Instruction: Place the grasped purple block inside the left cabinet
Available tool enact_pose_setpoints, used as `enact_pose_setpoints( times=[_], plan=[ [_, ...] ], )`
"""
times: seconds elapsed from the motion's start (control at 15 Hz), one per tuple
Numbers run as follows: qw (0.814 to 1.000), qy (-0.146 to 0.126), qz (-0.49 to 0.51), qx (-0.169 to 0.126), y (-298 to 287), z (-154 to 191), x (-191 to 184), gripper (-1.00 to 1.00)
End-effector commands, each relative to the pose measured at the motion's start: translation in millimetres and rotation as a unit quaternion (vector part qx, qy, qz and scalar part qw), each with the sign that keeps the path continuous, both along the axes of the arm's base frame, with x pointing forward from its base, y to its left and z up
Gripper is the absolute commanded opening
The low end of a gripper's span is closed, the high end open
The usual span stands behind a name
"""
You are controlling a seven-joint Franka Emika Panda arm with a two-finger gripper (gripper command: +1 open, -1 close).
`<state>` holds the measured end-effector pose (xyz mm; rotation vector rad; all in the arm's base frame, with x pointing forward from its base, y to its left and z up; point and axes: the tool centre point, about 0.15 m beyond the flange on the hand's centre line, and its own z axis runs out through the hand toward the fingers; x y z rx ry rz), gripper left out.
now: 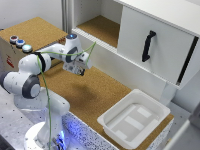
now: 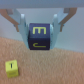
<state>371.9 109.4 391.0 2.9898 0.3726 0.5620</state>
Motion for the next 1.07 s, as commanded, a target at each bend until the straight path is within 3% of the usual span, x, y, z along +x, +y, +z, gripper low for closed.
enact_pose_setpoints(
  times=[0.0,0.2,0.47,0.73,1.0],
  plan=[
    [0.998,0.044,0.006,-0.047,34,60,79,-1.0],
    [0.999,0.025,0.015,-0.03,39,91,127,-1.0],
    [1.0,0.025,0.01,0.005,40,122,177,-1.0],
    [0.999,0.037,-0.028,0.029,45,122,220,-1.0],
    [0.997,0.031,-0.056,0.035,59,114,256,-1.0]
  ],
)
